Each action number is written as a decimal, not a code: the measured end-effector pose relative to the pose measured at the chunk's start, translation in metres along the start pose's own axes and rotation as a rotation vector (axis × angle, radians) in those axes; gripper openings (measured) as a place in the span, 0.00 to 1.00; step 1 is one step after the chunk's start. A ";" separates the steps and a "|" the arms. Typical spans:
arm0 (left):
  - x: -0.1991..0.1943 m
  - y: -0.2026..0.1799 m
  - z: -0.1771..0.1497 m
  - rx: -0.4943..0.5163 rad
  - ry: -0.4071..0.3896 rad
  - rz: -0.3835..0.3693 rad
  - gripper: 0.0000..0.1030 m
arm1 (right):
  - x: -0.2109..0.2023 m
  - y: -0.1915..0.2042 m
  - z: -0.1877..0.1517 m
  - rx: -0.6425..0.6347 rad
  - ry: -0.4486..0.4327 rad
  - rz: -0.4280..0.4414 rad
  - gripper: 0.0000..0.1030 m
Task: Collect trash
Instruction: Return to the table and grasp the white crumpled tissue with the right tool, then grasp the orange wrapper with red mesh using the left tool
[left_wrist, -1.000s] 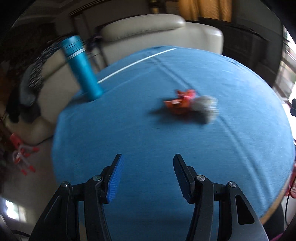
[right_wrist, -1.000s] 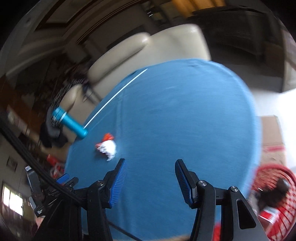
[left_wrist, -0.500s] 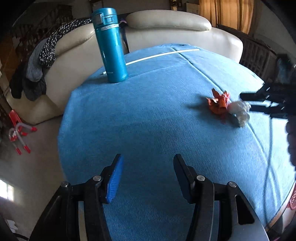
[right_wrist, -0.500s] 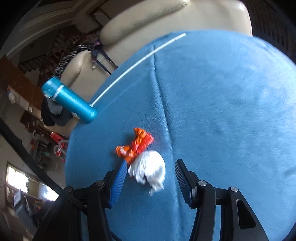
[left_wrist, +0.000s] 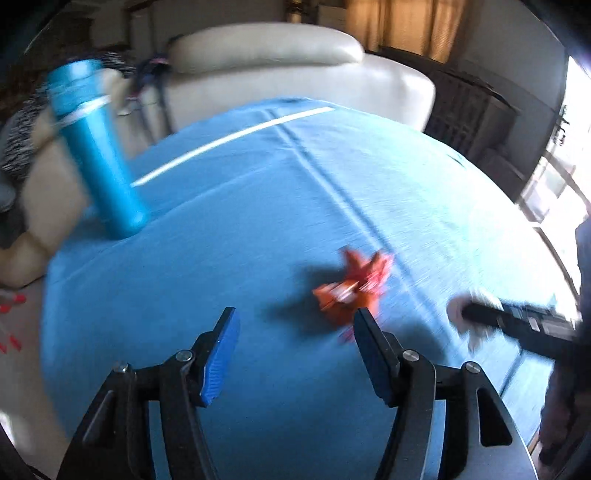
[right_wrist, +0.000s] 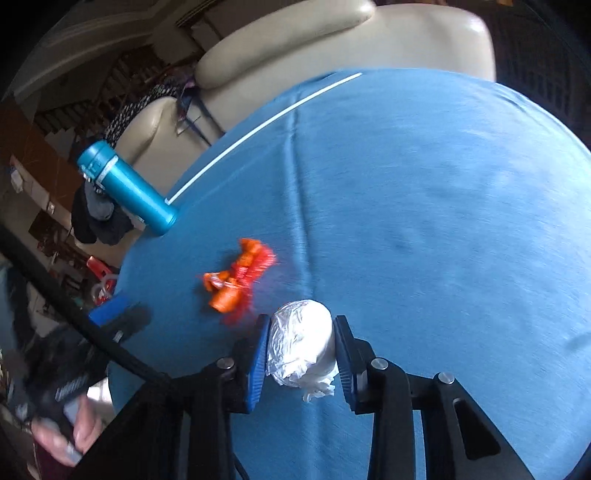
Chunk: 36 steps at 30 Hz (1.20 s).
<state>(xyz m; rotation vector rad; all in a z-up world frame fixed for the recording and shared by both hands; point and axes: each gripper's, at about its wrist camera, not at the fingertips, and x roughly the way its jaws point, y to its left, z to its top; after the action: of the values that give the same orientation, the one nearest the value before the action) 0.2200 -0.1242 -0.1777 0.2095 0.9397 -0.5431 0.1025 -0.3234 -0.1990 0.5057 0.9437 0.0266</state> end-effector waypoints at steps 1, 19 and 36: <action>0.012 -0.009 0.008 0.008 0.025 -0.033 0.63 | -0.005 -0.006 -0.002 0.012 -0.003 0.001 0.35; 0.017 -0.048 -0.002 0.012 0.057 -0.003 0.26 | -0.082 -0.038 -0.042 0.037 -0.117 -0.010 0.35; -0.157 -0.142 -0.049 0.147 -0.270 0.182 0.27 | -0.199 -0.017 -0.084 -0.015 -0.336 0.005 0.35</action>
<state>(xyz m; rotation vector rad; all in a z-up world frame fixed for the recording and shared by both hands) 0.0367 -0.1697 -0.0703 0.3418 0.6119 -0.4586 -0.0847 -0.3526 -0.0939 0.4811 0.6135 -0.0463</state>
